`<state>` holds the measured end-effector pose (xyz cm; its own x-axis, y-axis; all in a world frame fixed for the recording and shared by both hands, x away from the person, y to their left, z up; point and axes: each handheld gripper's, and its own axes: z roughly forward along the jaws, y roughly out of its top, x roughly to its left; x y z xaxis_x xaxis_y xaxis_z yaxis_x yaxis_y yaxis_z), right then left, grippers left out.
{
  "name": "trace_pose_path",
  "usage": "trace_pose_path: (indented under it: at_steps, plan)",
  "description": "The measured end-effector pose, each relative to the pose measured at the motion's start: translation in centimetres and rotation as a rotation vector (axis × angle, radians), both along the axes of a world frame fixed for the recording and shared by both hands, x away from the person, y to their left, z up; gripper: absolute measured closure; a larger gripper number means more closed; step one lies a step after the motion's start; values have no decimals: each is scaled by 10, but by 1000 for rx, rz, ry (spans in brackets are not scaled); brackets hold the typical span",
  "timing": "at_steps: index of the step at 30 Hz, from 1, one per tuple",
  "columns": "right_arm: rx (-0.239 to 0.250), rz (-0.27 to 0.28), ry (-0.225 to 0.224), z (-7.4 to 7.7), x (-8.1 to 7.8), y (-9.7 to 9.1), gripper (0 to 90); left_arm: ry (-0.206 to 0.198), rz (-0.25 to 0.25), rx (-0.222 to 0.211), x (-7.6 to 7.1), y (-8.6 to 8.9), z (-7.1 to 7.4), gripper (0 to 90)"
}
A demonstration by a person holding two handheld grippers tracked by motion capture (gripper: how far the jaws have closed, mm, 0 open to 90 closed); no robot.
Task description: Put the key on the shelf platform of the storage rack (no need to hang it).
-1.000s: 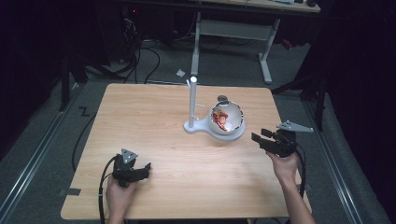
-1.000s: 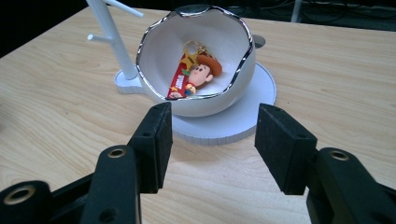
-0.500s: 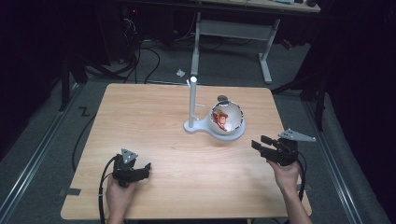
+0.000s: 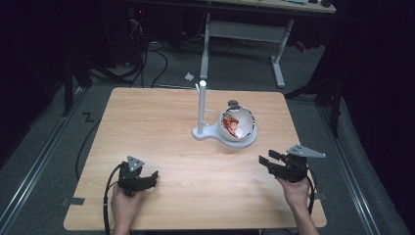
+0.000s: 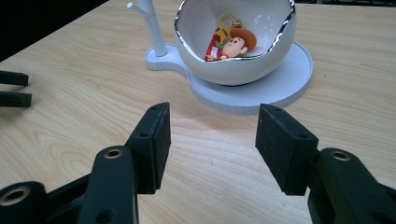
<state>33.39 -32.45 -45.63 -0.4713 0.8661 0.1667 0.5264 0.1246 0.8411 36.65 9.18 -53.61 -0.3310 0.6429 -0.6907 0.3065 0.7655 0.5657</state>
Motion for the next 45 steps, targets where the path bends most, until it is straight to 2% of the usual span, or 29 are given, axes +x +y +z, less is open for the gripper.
trace_pose_path:
  at_steps: [11, 16, 24, 34, 41, 45]
  plan:
    - [-11, 28, 7, -12, -2, 12, 454, 0, 0, 0, 0, 0, 0, 202]
    - [-5, 48, 24, -20, -1, 18, 459, 0, 1, -1, 0, 0, 0, 202]
    - [-20, 74, 44, -33, 1, 35, 461, 0, 0, 0, 0, 0, 0, 202]
    - [-38, 73, 71, -49, 1, 41, 457, 0, 0, 1, 0, 0, 0, 202]
    - [-73, 61, 84, -58, 2, 44, 455, 0, 0, 0, 0, 0, 0, 202]
    - [-122, 49, 91, -64, 3, 48, 455, 0, 1, 1, 0, 0, 0, 202]
